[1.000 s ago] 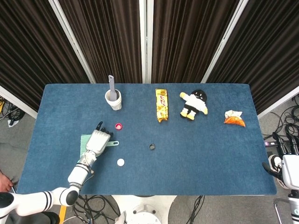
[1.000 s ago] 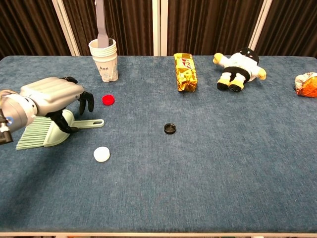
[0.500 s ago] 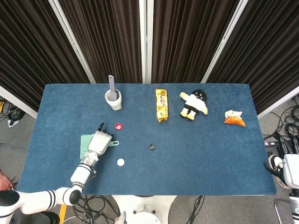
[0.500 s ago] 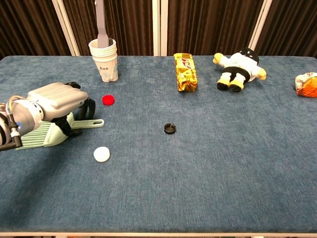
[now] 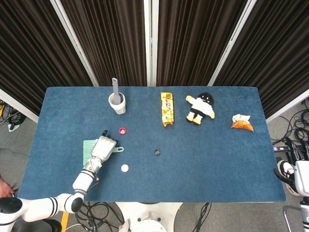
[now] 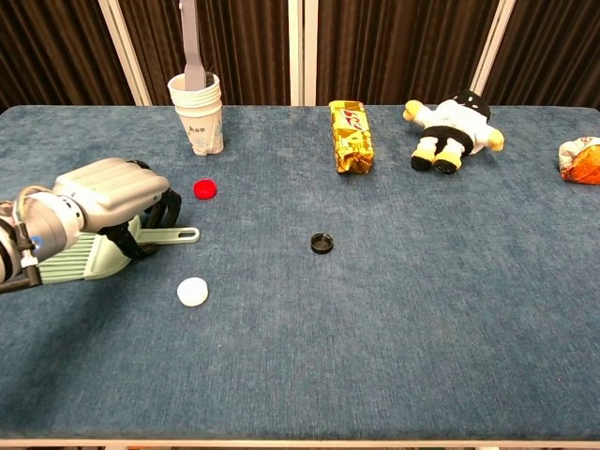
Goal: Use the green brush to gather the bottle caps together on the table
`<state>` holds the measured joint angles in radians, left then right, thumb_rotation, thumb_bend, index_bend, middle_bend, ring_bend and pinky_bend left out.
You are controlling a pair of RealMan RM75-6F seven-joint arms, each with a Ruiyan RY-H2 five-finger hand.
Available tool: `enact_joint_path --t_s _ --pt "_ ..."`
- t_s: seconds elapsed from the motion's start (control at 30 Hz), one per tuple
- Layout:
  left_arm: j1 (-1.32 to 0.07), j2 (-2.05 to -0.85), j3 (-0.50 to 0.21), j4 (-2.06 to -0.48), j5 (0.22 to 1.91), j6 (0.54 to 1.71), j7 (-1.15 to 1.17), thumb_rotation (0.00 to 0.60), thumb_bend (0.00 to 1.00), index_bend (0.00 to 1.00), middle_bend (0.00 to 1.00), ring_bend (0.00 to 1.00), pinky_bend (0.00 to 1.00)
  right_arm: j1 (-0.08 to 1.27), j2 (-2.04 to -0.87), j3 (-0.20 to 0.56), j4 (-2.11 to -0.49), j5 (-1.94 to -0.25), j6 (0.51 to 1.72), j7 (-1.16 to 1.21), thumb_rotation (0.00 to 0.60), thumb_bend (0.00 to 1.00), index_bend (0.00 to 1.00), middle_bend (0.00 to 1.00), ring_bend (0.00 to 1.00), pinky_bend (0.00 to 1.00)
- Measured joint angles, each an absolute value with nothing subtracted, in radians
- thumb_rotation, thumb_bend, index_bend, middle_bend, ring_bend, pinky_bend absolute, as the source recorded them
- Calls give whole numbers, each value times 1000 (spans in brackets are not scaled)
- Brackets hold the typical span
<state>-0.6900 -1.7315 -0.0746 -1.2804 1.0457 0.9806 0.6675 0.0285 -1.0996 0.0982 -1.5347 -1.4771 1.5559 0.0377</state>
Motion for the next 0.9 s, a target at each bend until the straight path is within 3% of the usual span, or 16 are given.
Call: enact_joint_path --t_s 0.07,0.2,0.57,0.7,0.9 --pt "-687 -1714 -71 -1288 1072 982 633 600 342 494 561 403 216 27 -1098 98 -1537 -1479 1559 38 600 82 14 209 0 43" --pt "-682 -1674 -64 -1304 1141 983 530 600 353 495 562 403 326 23 -1097 96 -1541 -1488 1568 41 600 83 15 211 0 43" --pt "-677 -1575 -53 -1259 1391 1028 32 600 371 492 560 403 355 15 -1083 94 -1564 -1501 1586 26 600 82 18 215 0 42" --pt "-695 -1572 -53 -1197 1450 1030 -181 600 371 492 559 403 377 13 -1077 94 -1574 -1503 1588 18 600 82 18 216 0 42" --pt "-753 -1624 -53 -951 1529 1013 -516 600 371 492 559 403 392 5 -1066 94 -1591 -1497 1595 6 600 83 18 216 0 42"
